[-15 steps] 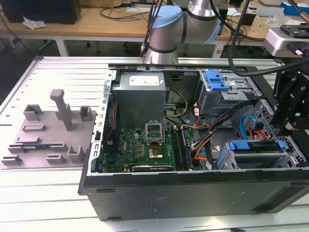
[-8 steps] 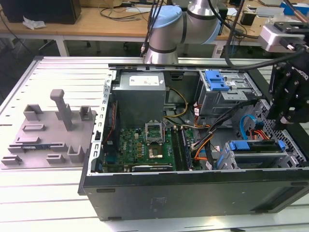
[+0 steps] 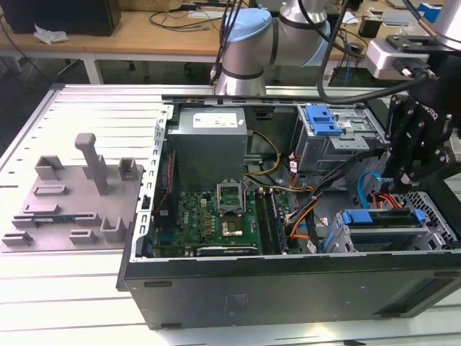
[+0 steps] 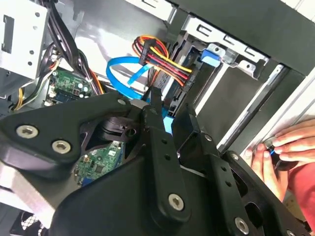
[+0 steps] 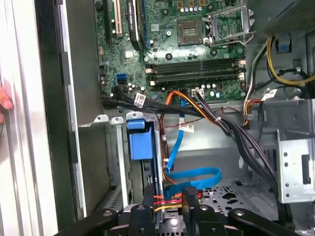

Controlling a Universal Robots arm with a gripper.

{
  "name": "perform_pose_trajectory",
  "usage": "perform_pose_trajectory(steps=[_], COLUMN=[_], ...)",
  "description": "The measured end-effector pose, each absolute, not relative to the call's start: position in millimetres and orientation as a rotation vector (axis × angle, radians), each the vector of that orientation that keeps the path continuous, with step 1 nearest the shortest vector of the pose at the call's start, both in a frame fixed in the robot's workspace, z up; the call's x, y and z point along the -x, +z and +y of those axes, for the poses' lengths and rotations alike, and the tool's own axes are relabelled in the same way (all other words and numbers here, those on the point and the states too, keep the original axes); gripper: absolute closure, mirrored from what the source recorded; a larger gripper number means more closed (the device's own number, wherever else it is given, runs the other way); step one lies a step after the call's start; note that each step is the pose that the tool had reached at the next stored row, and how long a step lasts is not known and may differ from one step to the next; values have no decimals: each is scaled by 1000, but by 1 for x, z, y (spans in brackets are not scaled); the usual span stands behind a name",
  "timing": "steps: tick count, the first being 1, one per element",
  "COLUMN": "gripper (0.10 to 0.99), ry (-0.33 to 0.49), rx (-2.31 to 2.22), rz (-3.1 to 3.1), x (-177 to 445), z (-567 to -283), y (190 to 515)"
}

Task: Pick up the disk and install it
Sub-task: 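Insert the second disk wire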

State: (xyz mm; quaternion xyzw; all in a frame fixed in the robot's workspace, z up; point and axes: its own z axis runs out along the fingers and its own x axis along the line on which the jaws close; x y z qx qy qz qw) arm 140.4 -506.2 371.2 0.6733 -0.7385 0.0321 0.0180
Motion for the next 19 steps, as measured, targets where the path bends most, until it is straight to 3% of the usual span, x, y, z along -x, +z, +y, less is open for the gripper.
perform_pose_trajectory(steps=[7, 9, 11, 12, 19], gripper=[741, 871, 871, 925, 925], ry=[100, 100, 100, 100, 100], rx=[-2092, -2092, -2093, -2093, -2094], rz=[-2293, -2292, -2292, -2292, -2292], x=[-137, -137, -137, -137, -137], z=[-506, -506, -506, -506, -506], y=[369, 368, 368, 367, 365])
